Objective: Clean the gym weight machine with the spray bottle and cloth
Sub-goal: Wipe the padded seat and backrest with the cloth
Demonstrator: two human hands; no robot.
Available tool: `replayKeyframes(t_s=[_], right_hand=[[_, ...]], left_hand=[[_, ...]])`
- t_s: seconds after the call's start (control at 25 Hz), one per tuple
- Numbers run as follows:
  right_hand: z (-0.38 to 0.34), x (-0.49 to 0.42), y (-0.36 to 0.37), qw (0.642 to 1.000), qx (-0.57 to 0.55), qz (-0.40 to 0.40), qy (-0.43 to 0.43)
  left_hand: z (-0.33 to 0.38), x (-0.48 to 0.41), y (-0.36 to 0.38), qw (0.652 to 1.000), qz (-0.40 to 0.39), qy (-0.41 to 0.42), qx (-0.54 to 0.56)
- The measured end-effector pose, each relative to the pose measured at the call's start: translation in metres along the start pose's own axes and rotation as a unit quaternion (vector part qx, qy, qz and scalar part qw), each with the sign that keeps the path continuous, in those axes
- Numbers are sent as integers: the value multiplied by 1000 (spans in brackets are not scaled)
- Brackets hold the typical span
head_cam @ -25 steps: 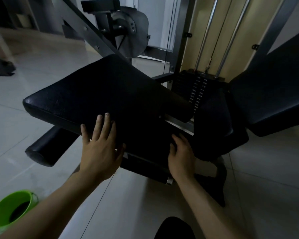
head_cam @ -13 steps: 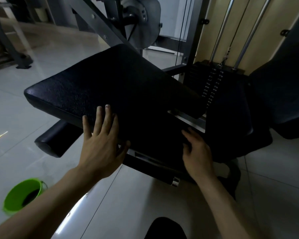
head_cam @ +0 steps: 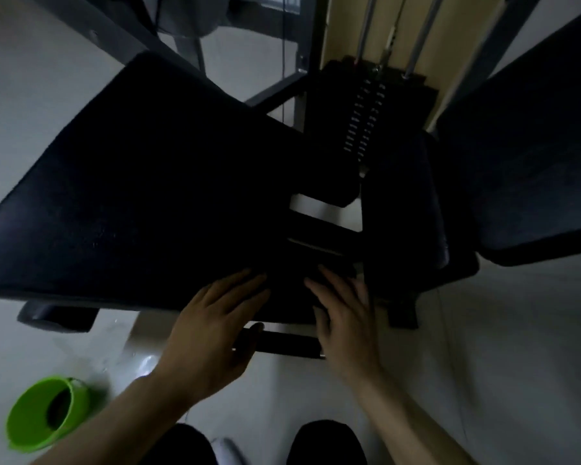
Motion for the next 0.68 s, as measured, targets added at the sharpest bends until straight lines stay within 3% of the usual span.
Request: replayKeyframes(t_s=[0.08,0.16,0.2,0.24,0.32,0.36,0.4,0.48,0.56,0.68], right_hand=[[19,-11,-4,992,54,-32,106],[21,-19,-5,971,22,-51,232],[13,-23,-6,961,0,-46,274],[-1,-24,-8,954,-21,-43,295],[-46,-29,-9,959,-63,-40,272],[-74,-28,-10,968,-80,-53,232],[-101,-26,-13,976,-95,-72,180],[-129,-23,-14,988,-98,-101,68],[-106,-30,-12,993,-74,-91,26],[-21,-51,-3,973,-57,-94,203]], left_hand=[[1,15,-20,993,18,-61,102],[-16,32,-30,948,-63,-259,176],[-25,46,-27,890,-112,-376,232],[-31,62,-24,798,-135,-494,318],[-37,79,-29,569,-52,-657,492],[-40,77,-38,500,23,-680,535],[-47,72,-50,465,96,-690,546],[-63,64,-69,438,197,-704,523],[-72,53,-79,422,233,-715,505],[-79,49,-78,395,240,-750,473]])
Point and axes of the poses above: each hand's wrist, its own x-axis away from the middle knuckle, its own y-axis out of the palm, z = x × y, the point moved 7 cm from there along -x, towards the middle knuckle, and after that the axes turned 10 degrees about x, right-handed, at the moved point
